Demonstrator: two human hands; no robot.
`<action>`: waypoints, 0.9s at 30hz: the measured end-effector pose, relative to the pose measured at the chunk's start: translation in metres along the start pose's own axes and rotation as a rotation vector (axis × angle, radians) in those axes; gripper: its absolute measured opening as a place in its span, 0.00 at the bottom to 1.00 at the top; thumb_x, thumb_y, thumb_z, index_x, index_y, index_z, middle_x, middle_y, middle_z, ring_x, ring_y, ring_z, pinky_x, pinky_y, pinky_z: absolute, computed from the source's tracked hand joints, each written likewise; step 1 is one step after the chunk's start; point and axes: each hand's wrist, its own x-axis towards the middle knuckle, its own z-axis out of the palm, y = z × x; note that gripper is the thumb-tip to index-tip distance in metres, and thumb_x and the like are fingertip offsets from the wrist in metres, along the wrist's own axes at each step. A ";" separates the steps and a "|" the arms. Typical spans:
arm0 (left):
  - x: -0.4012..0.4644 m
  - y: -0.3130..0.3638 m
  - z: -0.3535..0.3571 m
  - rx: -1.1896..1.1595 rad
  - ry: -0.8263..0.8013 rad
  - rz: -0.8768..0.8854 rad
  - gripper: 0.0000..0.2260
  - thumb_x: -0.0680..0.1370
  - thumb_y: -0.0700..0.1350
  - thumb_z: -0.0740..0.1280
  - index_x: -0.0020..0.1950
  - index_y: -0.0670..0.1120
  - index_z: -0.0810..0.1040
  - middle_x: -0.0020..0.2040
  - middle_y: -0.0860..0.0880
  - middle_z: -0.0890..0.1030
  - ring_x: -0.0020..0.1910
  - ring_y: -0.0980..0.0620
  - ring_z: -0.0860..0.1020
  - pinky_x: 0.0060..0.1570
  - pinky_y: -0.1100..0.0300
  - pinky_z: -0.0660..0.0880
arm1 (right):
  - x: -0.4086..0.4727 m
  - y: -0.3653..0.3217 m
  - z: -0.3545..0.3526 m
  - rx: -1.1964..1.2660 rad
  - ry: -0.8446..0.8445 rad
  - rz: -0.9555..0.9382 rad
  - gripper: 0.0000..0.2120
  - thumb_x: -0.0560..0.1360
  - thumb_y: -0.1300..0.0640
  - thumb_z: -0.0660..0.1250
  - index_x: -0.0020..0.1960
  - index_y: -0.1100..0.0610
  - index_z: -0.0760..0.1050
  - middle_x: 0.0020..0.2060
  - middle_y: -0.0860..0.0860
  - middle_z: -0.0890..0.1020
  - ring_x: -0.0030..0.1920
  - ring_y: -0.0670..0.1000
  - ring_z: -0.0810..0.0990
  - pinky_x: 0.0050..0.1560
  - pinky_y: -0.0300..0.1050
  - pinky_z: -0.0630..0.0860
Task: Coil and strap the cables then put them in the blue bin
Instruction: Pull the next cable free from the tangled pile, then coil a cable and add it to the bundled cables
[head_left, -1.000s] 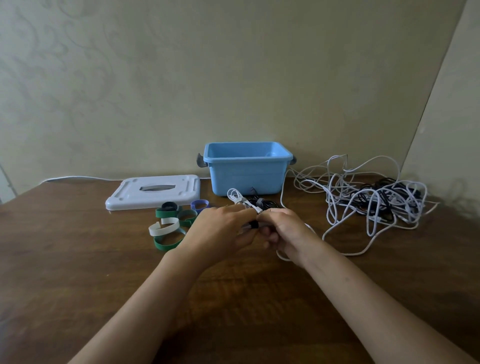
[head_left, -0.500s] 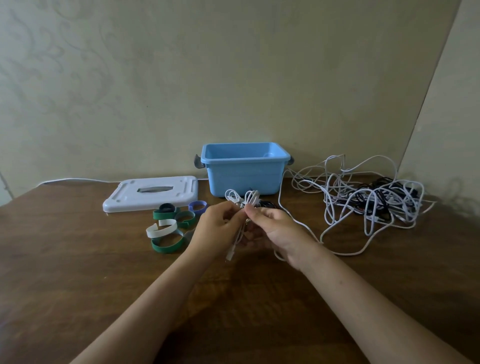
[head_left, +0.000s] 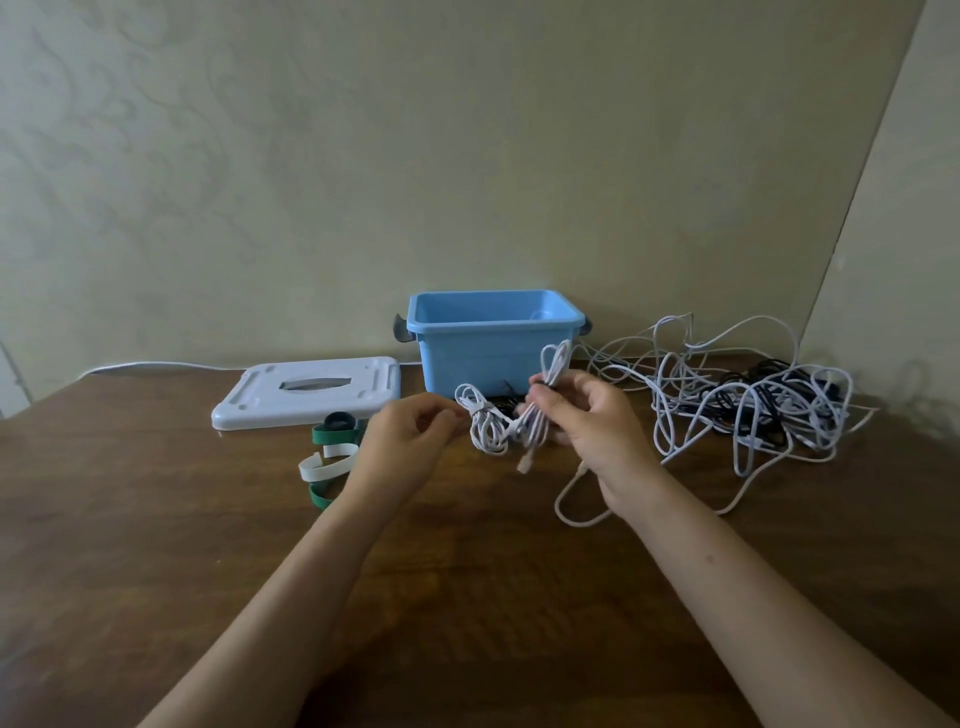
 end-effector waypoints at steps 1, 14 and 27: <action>0.000 -0.001 -0.002 0.038 0.010 0.015 0.08 0.81 0.45 0.65 0.51 0.53 0.84 0.40 0.60 0.81 0.35 0.59 0.79 0.30 0.71 0.71 | 0.005 -0.002 -0.004 0.029 0.026 0.000 0.06 0.79 0.55 0.71 0.55 0.54 0.80 0.48 0.52 0.87 0.51 0.52 0.87 0.58 0.53 0.82; 0.007 -0.017 -0.003 0.388 -0.074 0.114 0.12 0.81 0.43 0.63 0.61 0.52 0.82 0.57 0.52 0.81 0.50 0.56 0.74 0.48 0.65 0.70 | 0.095 0.008 -0.014 -1.108 0.008 0.068 0.09 0.77 0.48 0.71 0.48 0.55 0.82 0.41 0.52 0.84 0.43 0.53 0.83 0.44 0.49 0.78; 0.005 -0.018 -0.007 0.517 -0.126 0.117 0.13 0.81 0.43 0.62 0.63 0.50 0.82 0.62 0.50 0.78 0.58 0.52 0.75 0.56 0.60 0.72 | 0.109 0.023 -0.001 -0.943 -0.193 0.158 0.15 0.80 0.44 0.68 0.56 0.54 0.84 0.49 0.51 0.85 0.50 0.52 0.82 0.44 0.44 0.73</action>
